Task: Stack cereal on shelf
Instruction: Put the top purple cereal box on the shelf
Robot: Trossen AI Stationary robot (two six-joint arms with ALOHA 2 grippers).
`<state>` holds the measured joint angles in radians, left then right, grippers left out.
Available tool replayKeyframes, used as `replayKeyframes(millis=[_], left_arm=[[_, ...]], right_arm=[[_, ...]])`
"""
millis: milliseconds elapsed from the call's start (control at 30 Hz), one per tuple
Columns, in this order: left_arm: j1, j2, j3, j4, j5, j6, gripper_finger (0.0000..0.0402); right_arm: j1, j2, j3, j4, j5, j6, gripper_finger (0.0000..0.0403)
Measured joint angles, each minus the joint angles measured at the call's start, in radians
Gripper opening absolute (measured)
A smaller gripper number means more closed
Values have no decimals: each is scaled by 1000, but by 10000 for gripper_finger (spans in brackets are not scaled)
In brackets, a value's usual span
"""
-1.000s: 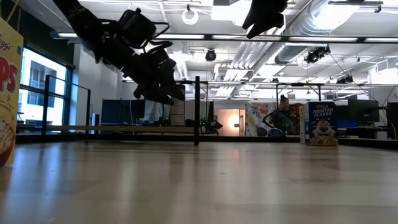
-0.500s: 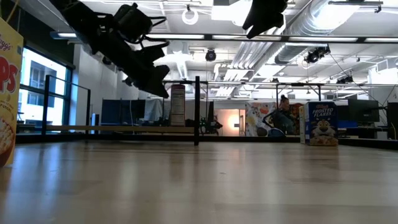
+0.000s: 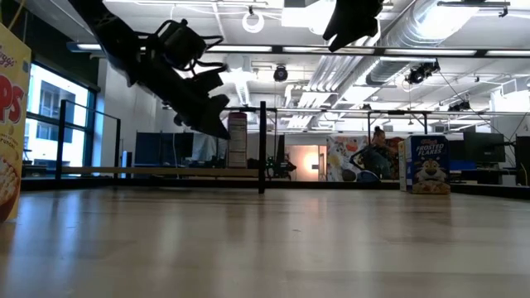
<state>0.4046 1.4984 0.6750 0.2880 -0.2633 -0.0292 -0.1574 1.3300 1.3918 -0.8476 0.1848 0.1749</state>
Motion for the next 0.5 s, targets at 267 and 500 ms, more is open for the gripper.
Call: replayKeyframes(millis=[267,500], left_arm=[[1,46,0,63,-14,7,0],[1,47,0,107,26,40,0]], right_arm=[[0,0,0,0,0,7,241],[0,0,0,0,1,7,241]])
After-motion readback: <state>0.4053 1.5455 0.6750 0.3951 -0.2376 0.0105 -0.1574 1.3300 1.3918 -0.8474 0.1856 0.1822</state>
